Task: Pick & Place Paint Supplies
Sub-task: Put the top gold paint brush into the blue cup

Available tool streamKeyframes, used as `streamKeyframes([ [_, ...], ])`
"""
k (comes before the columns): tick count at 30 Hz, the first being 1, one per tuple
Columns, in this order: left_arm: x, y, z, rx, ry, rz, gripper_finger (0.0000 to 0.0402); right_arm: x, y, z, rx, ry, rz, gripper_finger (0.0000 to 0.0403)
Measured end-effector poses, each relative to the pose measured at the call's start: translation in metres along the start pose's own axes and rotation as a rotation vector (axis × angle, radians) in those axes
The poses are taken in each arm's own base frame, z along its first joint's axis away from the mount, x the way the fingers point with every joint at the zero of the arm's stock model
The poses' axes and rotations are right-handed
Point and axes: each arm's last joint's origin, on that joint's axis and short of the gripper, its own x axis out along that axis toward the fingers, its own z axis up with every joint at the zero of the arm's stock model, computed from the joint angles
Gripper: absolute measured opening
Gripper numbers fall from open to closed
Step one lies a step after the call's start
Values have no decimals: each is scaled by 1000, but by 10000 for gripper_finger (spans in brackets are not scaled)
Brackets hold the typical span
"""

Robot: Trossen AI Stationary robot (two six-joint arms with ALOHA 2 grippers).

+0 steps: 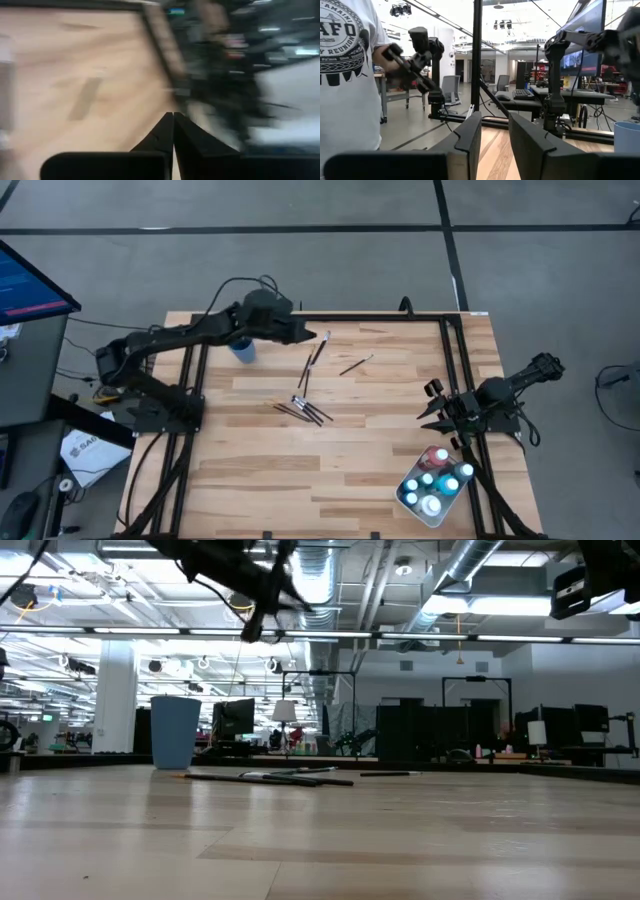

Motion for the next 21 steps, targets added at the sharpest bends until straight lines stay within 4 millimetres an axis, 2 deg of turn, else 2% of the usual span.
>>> streamKeyframes([
  [5, 15, 17, 5, 91, 11, 253, 1, 0, 0, 0, 0, 0, 0, 92],
  [13, 44, 40, -1, 284, 67, 368, 9, 0, 0, 0, 0, 0, 0, 92],
  [16, 51, 44, -5, 286, 99, 365, 33, 0, 0, 0, 0, 0, 0, 92],
  [21, 60, 47, -11, 369, 136, 379, 95, 0, 0, 0, 0, 0, 0, 92],
])
